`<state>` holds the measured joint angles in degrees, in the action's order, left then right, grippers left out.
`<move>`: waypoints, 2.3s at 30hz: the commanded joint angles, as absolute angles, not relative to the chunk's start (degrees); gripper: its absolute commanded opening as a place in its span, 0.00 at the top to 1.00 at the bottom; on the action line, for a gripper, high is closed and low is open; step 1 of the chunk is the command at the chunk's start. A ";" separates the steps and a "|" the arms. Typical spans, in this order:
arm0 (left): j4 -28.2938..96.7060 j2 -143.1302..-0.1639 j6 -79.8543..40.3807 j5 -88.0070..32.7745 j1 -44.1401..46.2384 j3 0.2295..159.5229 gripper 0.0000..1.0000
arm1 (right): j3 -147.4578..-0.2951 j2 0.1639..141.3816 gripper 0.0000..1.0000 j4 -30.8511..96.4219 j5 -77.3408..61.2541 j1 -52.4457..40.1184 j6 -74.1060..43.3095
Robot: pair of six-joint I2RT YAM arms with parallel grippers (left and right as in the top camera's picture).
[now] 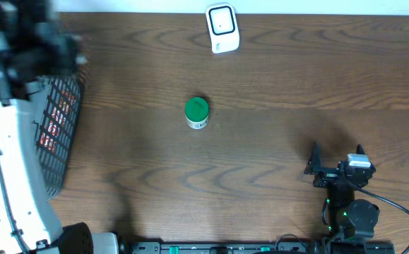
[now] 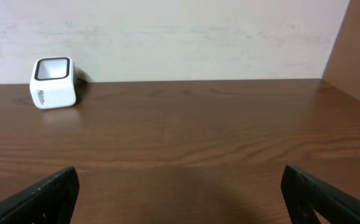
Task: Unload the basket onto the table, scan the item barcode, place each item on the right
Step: 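Lift the orange box and carry it to the scanner, then hold the orange box's barcode under the scanner with the left gripper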
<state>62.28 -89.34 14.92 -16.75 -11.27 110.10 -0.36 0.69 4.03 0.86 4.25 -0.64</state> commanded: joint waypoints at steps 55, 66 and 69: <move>58.08 -129.58 54.74 -16.67 37.78 110.15 0.31 | -0.32 0.32 0.00 4.27 0.99 4.03 -0.80; 58.39 -129.69 55.86 -16.69 35.07 110.04 0.02 | -0.32 0.32 0.01 4.27 0.99 4.03 -0.80; 59.09 -129.69 55.42 -16.67 35.24 110.04 0.02 | -0.32 0.32 0.01 4.27 0.99 4.03 -0.80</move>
<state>58.37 -129.38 55.16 -16.53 35.16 110.08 -0.36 0.69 4.03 0.86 4.25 -0.64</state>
